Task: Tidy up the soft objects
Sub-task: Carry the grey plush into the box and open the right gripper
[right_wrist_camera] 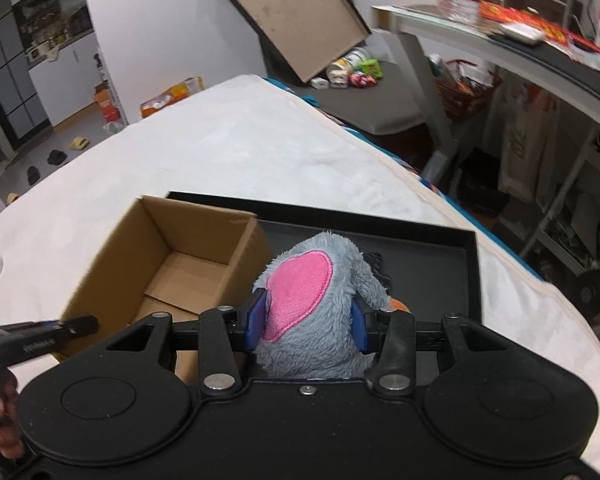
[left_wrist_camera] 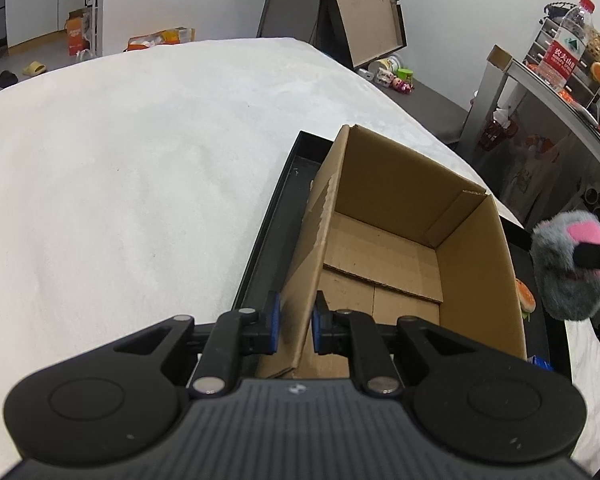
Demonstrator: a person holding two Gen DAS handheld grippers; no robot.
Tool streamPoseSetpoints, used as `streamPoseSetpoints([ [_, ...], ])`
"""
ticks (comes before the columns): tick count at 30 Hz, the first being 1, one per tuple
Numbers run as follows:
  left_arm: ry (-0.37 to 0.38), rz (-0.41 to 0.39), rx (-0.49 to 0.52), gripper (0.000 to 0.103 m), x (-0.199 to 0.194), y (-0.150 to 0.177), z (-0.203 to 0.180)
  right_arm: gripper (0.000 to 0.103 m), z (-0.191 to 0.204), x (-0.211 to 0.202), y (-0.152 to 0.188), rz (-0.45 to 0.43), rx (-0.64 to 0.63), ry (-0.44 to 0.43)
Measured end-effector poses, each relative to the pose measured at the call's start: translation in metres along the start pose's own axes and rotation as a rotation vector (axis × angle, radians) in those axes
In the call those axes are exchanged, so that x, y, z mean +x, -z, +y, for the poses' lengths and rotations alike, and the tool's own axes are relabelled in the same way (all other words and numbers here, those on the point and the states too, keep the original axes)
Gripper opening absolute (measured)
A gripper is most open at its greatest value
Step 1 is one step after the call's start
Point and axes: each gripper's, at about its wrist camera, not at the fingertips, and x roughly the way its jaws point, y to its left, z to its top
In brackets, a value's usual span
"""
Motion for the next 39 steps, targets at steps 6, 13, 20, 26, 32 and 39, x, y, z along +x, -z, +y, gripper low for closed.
streamPoseSetpoints([
  [6,0.012,-0.016,-0.018,0.014,-0.001,0.003,0.004,0.042,0.031,0.003,-0.01,-0.01,-0.071,-0.024],
  [13,0.017,-0.028,-0.04,0.014,-0.001,0.003,0.007,0.042,0.067,0.007,-0.019,-0.033,-0.183,-0.05],
  [20,0.016,-0.03,-0.037,0.014,-0.003,0.005,0.007,0.042,0.096,0.013,-0.025,-0.032,-0.276,-0.082],
  [26,0.007,-0.015,-0.064,0.014,-0.003,0.001,0.009,0.042,0.12,0.018,-0.027,-0.029,-0.381,-0.101],
  [32,0.0,-0.009,-0.076,0.014,-0.001,-0.001,0.008,0.042,0.141,0.026,-0.025,-0.013,-0.475,-0.124],
  [39,-0.006,-0.012,-0.083,0.014,0.001,-0.001,0.007,0.042,0.159,0.033,-0.023,-0.007,-0.58,-0.127],
])
